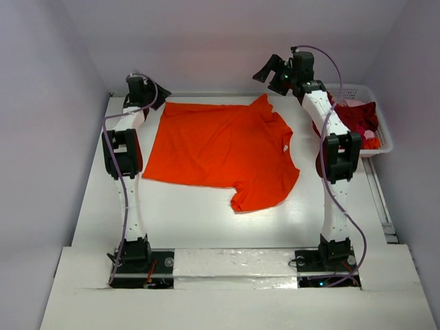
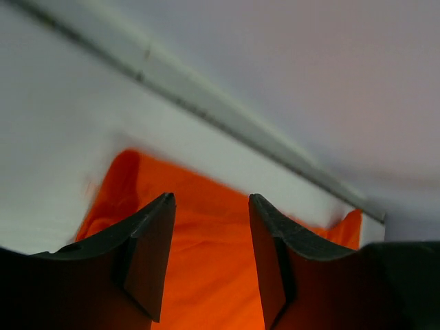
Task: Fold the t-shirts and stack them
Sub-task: Flatten out the tshirt
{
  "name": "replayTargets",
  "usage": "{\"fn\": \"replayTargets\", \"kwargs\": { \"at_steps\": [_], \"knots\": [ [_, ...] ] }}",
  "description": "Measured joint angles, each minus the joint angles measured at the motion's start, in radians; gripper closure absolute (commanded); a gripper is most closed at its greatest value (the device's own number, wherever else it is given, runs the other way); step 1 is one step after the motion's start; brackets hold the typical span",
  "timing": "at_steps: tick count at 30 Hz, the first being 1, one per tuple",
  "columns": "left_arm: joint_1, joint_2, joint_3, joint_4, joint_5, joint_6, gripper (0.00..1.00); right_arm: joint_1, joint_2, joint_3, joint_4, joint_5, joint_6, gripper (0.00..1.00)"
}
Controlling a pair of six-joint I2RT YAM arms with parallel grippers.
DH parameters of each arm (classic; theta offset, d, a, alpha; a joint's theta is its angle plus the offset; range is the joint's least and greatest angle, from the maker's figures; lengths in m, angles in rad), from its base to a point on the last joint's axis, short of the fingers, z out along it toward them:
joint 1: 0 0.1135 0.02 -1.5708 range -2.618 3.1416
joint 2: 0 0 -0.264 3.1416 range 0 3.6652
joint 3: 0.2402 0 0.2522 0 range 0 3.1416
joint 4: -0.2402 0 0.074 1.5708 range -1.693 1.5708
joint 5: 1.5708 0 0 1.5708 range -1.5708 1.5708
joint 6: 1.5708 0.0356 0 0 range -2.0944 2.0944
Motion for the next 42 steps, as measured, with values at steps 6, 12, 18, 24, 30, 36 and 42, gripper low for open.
{"fn": "replayTargets", "kwargs": {
  "at_steps": [6, 12, 18, 24, 30, 36, 42],
  "knots": [
    [-0.003, 0.031, -0.077, -0.037, 0.085, -0.034, 0.57, 0.014, -0.143, -0.210, 0.029, -0.008, 0.000, 0.00],
    [-0.004, 0.019, -0.082, -0.069, 0.103, -0.035, 0.57, 0.092, -0.252, -0.373, 0.071, -0.016, -0.011, 0.31],
    [-0.004, 0.013, -0.074, -0.093, 0.105, -0.033, 0.57, 0.161, -0.292, -0.576, 0.114, -0.030, -0.009, 1.00],
    [-0.004, 0.013, -0.054, -0.113, 0.107, -0.027, 0.58, 0.177, -0.312, -0.747, 0.099, 0.014, -0.023, 1.00],
    [-0.004, -0.016, -0.070, -0.166, 0.131, -0.027, 0.60, 0.187, -0.399, -0.862, 0.092, 0.061, -0.029, 1.00],
    [-0.006, -0.331, -0.391, -0.194, 0.104, -0.011, 0.61, 0.195, -0.431, -0.863, 0.096, 0.076, -0.034, 1.00],
    [-0.019, -0.615, -0.586, -0.183, 0.063, 0.044, 0.65, 0.199, -0.431, -0.862, 0.071, 0.099, -0.037, 1.00]
  ]
}}
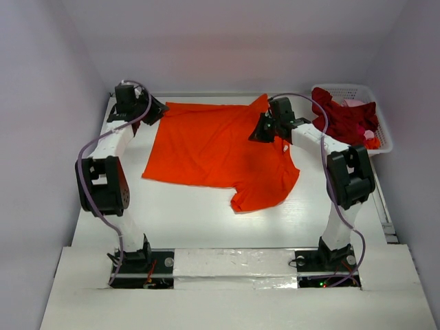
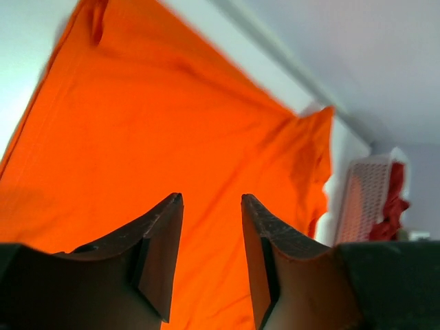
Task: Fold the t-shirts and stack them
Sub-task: Flatten out the tshirt
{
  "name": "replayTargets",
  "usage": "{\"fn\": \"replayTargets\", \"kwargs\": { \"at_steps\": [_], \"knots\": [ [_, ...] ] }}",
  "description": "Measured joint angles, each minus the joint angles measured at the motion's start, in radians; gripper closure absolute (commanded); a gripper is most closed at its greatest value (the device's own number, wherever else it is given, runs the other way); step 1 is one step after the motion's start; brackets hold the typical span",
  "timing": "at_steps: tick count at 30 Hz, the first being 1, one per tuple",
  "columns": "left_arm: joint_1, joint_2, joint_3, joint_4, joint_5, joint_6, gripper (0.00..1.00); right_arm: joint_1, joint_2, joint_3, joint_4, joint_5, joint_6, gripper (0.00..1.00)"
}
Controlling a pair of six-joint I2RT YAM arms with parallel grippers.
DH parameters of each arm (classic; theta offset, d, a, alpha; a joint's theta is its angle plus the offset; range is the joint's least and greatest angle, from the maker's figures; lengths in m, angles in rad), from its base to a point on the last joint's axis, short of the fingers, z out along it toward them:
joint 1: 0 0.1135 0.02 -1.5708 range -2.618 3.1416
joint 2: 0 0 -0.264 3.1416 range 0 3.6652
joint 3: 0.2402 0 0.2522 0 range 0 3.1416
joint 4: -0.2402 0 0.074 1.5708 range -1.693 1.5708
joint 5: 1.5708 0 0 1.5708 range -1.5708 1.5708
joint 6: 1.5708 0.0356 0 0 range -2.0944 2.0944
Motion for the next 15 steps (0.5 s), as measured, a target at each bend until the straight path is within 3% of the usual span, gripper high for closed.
{"fn": "replayTargets", "kwargs": {
  "at_steps": [4, 5, 8, 15],
  "knots": [
    [-0.034, -0.053, -0.134, -0.019, -0.043, 0.037, 0.74, 0.003, 0.000, 0.000, -0.035, 0.034, 0.000, 1.00],
    [-0.041, -0.052, -0.151, -0.042, -0.060, 0.050, 0.84, 0.003, 0.000, 0.000, -0.048, 0.046, 0.000, 1.00],
    [-0.069, -0.016, -0.185, -0.117, -0.089, 0.073, 1.00, 0.005, -0.001, 0.000, -0.088, 0.078, 0.000, 1.00],
    [-0.134, 0.006, -0.181, -0.214, -0.234, 0.130, 1.00, 0.014, -0.066, -0.085, -0.142, 0.143, 0.000, 1.00]
  ]
}}
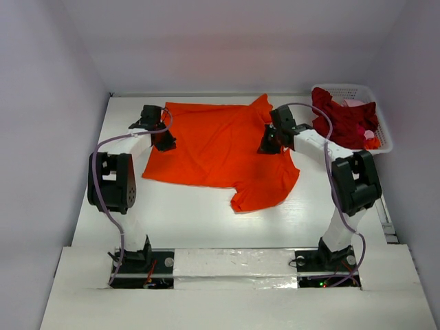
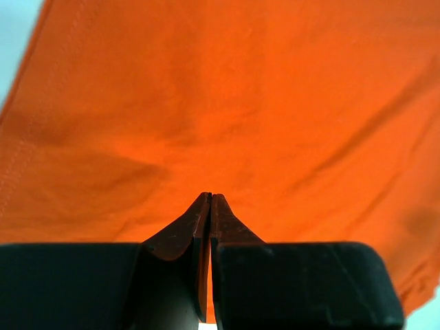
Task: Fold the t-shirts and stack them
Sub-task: Flatten out the tshirt
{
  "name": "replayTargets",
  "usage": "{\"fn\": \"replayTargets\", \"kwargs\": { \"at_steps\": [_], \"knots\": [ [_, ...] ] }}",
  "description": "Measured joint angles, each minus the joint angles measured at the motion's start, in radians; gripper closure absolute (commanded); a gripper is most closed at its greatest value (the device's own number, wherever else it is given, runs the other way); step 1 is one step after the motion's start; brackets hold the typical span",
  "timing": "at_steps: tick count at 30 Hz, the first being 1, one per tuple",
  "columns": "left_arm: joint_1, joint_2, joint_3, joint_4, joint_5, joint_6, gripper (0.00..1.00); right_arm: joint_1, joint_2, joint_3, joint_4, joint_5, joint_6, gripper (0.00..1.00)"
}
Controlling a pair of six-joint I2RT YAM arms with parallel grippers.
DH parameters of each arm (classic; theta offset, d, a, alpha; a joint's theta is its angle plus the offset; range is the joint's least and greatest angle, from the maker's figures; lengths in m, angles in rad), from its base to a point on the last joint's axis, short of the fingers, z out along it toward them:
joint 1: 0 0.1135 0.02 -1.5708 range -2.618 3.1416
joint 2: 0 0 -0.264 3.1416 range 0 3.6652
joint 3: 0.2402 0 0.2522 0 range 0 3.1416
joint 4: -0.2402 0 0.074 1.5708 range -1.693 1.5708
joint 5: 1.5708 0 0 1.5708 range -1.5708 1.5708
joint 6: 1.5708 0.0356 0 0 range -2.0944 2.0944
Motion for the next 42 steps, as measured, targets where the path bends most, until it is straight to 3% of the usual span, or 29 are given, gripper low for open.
{"fn": "replayTargets", "kwargs": {
  "at_steps": [18, 27, 33, 42],
  "knots": [
    [-0.071, -0.011, -0.100, -0.108, -0.120, -0.003, 1.00, 0.080, -0.117, -0.309, 0.034, 0.012, 0.038, 1.00],
    [-0.114, -0.018, -0.132, -0.124, -0.159, -0.013, 1.00, 0.093, -0.142, -0.402, 0.128, 0.010, 0.073, 1.00],
    [-0.129, -0.064, -0.194, -0.104, -0.161, -0.029, 1.00, 0.113, -0.201, -0.490, 0.190, -0.004, 0.110, 1.00],
    [-0.165, -0.158, -0.294, -0.143, -0.158, -0.052, 1.00, 0.163, -0.381, -0.589, 0.120, -0.006, 0.156, 1.00]
  ]
}}
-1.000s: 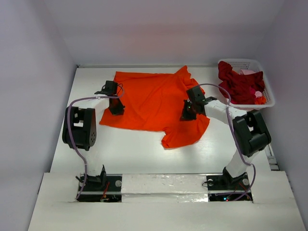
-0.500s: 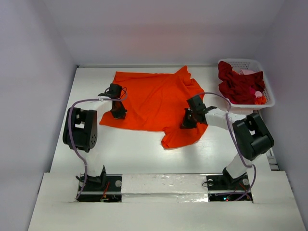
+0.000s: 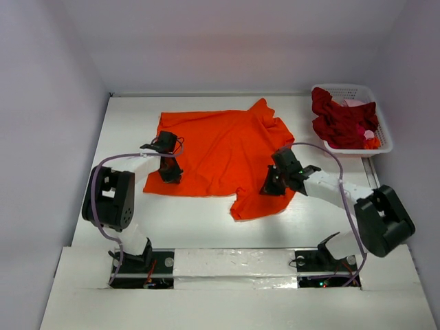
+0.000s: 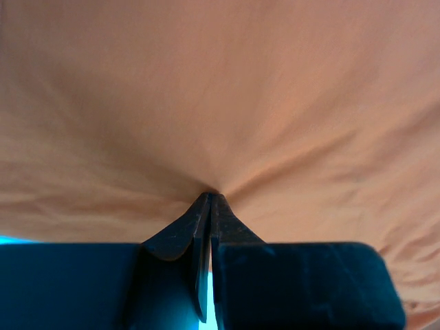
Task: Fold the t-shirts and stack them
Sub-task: Flatten out the tshirt
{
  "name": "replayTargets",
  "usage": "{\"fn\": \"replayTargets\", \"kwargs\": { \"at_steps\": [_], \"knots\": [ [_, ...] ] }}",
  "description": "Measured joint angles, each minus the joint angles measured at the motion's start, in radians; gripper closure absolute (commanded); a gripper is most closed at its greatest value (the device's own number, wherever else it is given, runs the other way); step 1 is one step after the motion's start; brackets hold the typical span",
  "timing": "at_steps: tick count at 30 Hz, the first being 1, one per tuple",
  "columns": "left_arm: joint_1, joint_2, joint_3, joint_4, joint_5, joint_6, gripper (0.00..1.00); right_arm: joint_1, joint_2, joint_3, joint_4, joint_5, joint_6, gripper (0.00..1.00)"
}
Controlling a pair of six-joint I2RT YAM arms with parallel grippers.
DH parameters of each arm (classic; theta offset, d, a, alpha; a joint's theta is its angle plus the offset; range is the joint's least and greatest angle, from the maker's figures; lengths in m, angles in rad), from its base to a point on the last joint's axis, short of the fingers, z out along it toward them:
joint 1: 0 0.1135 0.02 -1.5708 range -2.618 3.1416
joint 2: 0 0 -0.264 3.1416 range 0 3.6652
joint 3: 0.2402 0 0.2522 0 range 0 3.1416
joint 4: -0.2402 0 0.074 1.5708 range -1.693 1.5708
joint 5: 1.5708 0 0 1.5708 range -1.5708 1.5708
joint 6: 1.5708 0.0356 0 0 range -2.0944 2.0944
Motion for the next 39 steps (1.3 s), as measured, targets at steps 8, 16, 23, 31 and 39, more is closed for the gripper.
{"fn": "replayTargets", "kwargs": {
  "at_steps": [8, 16, 23, 31, 39],
  "knots": [
    [-0.033, -0.129, -0.090, -0.109, 0.017, -0.019, 1.00, 0.007, -0.200, -0.056, -0.087, 0.002, 0.024, 1.00],
    [-0.034, -0.227, -0.092, -0.167, -0.024, -0.041, 1.00, 0.021, -0.227, -0.073, -0.131, 0.006, 0.027, 1.00],
    [-0.034, -0.189, 0.013, -0.171, -0.101, -0.043, 1.00, 0.040, -0.102, 0.013, -0.174, 0.068, 0.005, 1.00],
    [-0.040, -0.068, 0.043, -0.135, -0.115, -0.030, 1.00, 0.063, 0.067, 0.095, -0.154, 0.153, 0.013, 1.00],
    [-0.047, -0.067, -0.002, -0.120, -0.116, -0.022, 1.00, 0.115, 0.165, 0.126, -0.071, 0.142, 0.045, 1.00]
  ]
}}
